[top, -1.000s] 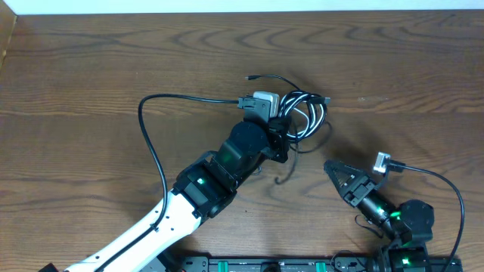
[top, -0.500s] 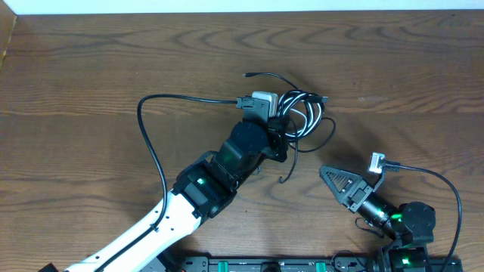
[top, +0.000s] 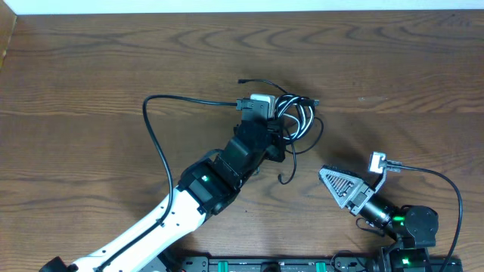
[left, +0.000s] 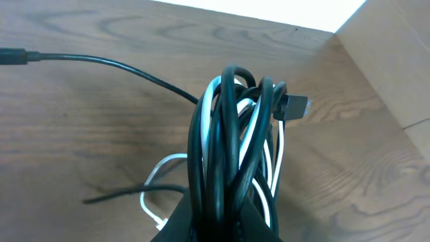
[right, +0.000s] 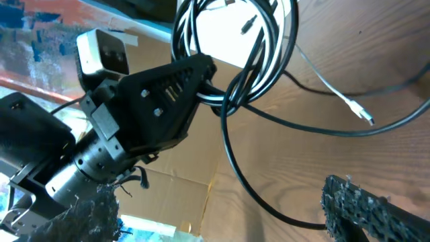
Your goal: Untangle cables
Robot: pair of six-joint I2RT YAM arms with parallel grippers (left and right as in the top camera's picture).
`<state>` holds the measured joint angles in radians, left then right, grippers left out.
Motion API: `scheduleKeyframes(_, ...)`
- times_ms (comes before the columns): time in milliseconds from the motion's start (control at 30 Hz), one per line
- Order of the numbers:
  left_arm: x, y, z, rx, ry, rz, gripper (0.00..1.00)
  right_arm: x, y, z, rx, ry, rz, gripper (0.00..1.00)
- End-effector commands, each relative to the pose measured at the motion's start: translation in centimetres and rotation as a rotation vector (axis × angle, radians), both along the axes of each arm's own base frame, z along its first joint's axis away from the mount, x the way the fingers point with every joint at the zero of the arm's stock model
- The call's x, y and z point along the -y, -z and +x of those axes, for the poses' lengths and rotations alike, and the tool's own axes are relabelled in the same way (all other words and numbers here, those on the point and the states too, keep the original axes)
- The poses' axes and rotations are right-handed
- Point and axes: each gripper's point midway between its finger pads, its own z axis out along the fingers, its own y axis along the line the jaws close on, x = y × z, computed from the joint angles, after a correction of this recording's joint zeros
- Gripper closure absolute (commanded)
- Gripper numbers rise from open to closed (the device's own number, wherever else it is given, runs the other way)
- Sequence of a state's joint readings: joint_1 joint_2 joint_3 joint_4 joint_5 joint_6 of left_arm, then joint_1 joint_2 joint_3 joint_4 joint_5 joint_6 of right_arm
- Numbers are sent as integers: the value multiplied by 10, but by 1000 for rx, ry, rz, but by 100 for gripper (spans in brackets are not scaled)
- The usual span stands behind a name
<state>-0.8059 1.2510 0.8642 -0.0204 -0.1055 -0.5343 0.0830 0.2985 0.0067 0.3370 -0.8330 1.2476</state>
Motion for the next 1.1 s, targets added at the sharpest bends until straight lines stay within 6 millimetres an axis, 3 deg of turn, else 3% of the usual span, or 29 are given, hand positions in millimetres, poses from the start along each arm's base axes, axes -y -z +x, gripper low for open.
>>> scheduleKeyframes(0, 3, -7, 0, -34, -17, -73, 92, -2, 0, -2, 30, -14, -20, 8)
scheduleKeyframes(300, 20, -7, -15, -114, 66, -158, 92, 1, 6, 2, 23, 12, -44, 11)
scheduleKeyframes(600, 22, -8, -13, -143, 36, -208, 92, -6, 6, -3, 23, -22, -42, 12)
scheduleKeyframes(767, 25, 2, -12, -228, -19, -269, 92, -14, 6, -9, 24, -57, -42, 14)
scheduleKeyframes(1000, 44, 4, -29, -251, 32, -276, 92, -11, 10, 0, 1, 8, -46, 17)
scheduleKeyframes(1067, 52, -1, -34, -239, 57, -290, 92, -11, 10, 1, 0, 16, -46, 24)
